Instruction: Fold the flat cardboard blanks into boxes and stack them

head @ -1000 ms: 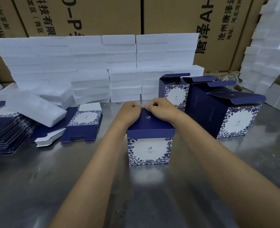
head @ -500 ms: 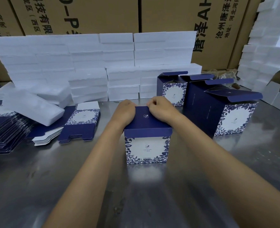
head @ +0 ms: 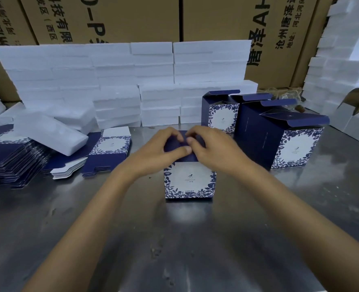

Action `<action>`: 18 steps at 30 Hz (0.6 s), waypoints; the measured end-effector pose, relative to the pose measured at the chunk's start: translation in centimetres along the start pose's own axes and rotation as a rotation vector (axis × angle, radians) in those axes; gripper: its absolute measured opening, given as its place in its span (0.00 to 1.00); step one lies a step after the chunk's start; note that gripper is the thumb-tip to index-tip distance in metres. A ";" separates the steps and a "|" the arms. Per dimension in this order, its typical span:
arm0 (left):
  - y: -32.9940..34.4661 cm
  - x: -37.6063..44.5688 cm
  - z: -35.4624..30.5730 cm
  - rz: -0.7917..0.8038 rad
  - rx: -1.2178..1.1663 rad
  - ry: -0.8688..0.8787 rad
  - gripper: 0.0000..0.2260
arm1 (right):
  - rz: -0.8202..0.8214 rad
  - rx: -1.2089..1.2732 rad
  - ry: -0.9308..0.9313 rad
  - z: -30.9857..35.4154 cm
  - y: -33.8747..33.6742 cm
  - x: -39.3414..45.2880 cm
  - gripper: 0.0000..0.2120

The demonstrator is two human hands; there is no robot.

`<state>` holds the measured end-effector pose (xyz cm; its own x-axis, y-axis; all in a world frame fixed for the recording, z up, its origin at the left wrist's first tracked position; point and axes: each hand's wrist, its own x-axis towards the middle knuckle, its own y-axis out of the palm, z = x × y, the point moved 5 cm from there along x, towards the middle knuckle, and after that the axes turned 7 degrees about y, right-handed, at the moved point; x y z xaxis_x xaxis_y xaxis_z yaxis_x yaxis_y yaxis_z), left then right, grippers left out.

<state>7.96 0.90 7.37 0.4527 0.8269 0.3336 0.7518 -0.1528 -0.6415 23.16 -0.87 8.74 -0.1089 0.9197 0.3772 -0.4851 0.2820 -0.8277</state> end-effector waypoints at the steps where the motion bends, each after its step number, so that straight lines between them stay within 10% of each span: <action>1: 0.2 -0.8 0.2 0.004 -0.079 0.007 0.10 | 0.020 0.099 -0.016 -0.2 0.3 -0.8 0.10; 12: 2.8 -3.1 1.5 -0.398 -0.443 0.109 0.07 | -0.094 0.764 0.130 -2.0 1.6 -4.2 0.07; 18: 1.9 -3.5 2.6 -0.271 -0.574 0.083 0.11 | -0.065 0.829 0.213 -3.4 1.7 -5.0 0.10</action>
<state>6.59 -0.92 3.18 0.2284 0.8356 0.4995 0.9716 -0.2282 -0.0627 25.80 -4.05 4.09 0.0655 0.9638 0.2585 -0.9713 0.1209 -0.2046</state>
